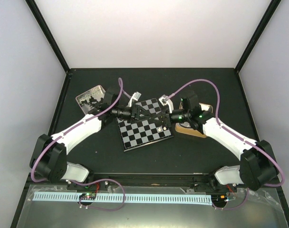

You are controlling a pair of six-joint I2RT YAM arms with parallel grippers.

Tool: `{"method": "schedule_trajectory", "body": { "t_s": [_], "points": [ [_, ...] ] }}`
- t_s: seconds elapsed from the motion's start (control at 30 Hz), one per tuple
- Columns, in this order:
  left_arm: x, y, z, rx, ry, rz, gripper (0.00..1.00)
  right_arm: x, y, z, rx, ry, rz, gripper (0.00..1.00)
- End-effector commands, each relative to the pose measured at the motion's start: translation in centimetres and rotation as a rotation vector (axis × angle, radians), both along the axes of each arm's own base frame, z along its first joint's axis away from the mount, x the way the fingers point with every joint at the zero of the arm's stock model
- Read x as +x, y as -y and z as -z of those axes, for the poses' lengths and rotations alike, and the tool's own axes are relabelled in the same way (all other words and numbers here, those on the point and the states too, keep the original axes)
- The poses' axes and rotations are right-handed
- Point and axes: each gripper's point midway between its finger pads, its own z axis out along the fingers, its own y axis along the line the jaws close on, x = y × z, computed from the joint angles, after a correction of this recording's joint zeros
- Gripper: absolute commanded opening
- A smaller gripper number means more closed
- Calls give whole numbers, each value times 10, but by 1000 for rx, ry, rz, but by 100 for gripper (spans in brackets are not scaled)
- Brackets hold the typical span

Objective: Set up the chess pieces on the board
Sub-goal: Place the chess piece on the chessboard.

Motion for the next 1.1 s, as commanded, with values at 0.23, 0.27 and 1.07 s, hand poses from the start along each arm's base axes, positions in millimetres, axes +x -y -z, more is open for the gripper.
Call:
{"method": "schedule_trajectory", "body": {
  "t_s": [0.23,0.27,1.07],
  "points": [
    [-9,7,-8,-37,18,46,9,2,-3,-30,56,64,11,11],
    [-8,7,-11,-45,17,37,8,1,-2,-31,61,57,18,13],
    [13,-9,-104,-399,40,-234,7,13,0,-100,533,-307,367,32]
  ]
}}
